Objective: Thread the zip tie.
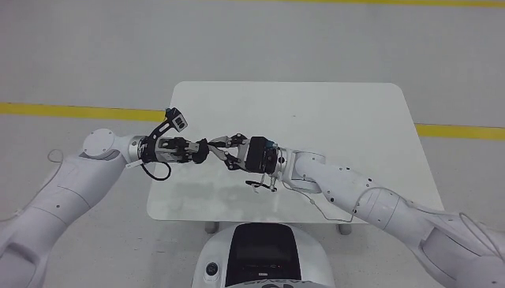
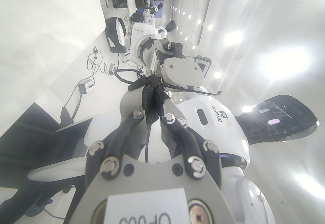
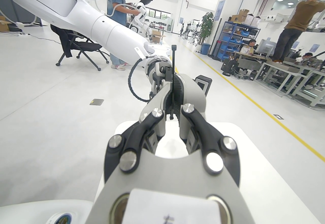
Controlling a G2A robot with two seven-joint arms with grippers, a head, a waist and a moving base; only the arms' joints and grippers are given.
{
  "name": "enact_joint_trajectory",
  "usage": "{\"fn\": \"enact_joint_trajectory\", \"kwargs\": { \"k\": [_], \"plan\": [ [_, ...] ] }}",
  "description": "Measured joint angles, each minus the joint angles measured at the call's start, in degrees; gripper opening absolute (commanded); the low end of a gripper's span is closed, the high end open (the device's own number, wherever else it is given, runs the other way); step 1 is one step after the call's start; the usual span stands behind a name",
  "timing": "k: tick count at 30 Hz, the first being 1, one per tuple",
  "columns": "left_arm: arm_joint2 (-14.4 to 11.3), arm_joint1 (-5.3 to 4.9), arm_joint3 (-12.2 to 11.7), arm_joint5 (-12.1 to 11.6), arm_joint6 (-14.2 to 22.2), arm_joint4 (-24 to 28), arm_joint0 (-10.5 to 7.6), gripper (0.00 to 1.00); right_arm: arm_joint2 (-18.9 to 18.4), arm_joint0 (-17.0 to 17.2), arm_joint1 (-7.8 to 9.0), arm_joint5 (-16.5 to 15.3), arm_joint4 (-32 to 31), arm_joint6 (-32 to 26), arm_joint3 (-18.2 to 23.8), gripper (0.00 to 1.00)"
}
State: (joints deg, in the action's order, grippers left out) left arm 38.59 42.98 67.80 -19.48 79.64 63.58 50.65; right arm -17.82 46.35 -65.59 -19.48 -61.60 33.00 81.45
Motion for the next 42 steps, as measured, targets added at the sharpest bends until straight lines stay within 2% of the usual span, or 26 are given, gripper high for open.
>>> {"fn": "enact_joint_trajectory", "kwargs": {
  "k": [42],
  "plan": [
    [0.0,0.0,0.0,0.0,0.0,0.0,0.0,0.0,1.37,-0.33,-0.57,0.0,0.54,0.81,-2.07,0.0]
  ]
}}
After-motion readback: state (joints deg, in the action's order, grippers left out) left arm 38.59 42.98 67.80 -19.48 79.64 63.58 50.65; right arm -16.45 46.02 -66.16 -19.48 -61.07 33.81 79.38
